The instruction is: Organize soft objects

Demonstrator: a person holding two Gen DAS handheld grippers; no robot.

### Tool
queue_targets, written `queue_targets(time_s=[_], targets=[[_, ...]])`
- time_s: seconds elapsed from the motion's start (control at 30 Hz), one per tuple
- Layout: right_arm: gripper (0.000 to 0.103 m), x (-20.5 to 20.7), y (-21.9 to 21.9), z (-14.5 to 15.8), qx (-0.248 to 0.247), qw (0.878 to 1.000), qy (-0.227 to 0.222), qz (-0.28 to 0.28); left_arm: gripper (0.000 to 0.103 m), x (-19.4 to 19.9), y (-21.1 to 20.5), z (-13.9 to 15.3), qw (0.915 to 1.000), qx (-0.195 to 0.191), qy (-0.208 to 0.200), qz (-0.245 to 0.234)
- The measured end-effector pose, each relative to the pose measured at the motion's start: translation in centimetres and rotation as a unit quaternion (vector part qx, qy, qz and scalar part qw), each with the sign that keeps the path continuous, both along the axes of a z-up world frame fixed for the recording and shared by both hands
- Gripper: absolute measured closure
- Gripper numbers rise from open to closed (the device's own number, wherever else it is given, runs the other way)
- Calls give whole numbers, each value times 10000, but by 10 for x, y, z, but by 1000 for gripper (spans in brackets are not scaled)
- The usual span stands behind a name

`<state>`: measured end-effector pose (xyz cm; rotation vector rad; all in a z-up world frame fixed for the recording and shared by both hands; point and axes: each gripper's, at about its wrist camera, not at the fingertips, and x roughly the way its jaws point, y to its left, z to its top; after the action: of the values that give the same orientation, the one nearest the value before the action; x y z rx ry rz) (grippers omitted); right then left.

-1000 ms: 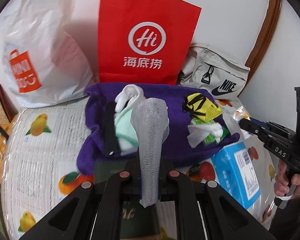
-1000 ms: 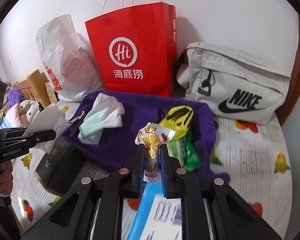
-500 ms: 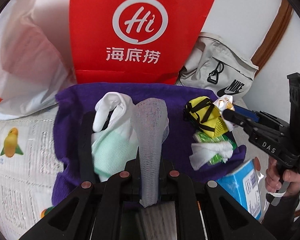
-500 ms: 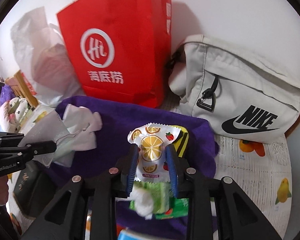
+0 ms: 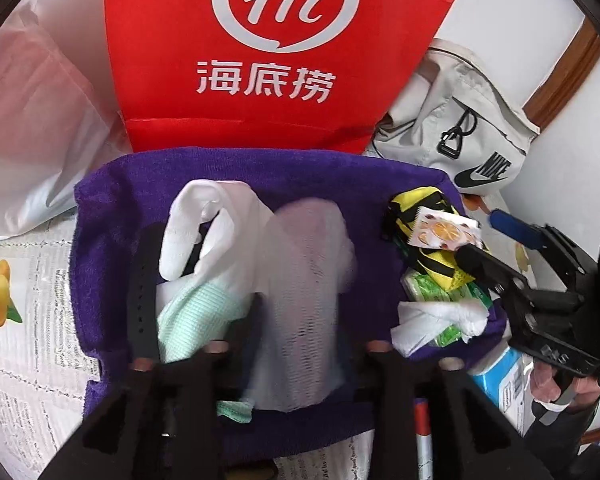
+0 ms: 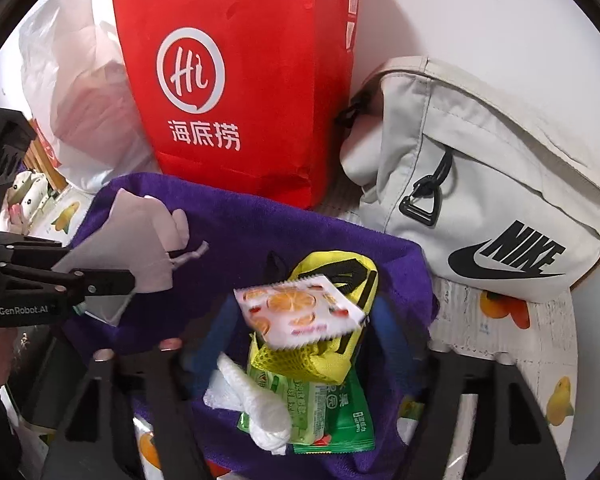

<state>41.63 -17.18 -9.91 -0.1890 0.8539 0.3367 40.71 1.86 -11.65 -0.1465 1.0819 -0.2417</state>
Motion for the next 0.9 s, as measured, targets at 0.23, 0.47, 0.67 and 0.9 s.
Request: queue_targets(time_s=[0.23, 0.47, 0.67, 0.9], targets=[[22, -7, -3, 3, -58, 9999, -92, -59, 29, -9, -2, 8, 9987, 420, -258, 135], [22, -30, -8, 16, 140, 9995, -165, -209, 29, -31, 7, 19, 9983, 389, -320, 302], [22, -66, -9, 34, 169, 9990, -206, -358, 29, -64, 9, 34, 9975, 408, -407, 402], [21, -121, -10, 56, 153, 9977, -288, -590, 29, -126, 5, 57, 9968, 298, -579, 457]])
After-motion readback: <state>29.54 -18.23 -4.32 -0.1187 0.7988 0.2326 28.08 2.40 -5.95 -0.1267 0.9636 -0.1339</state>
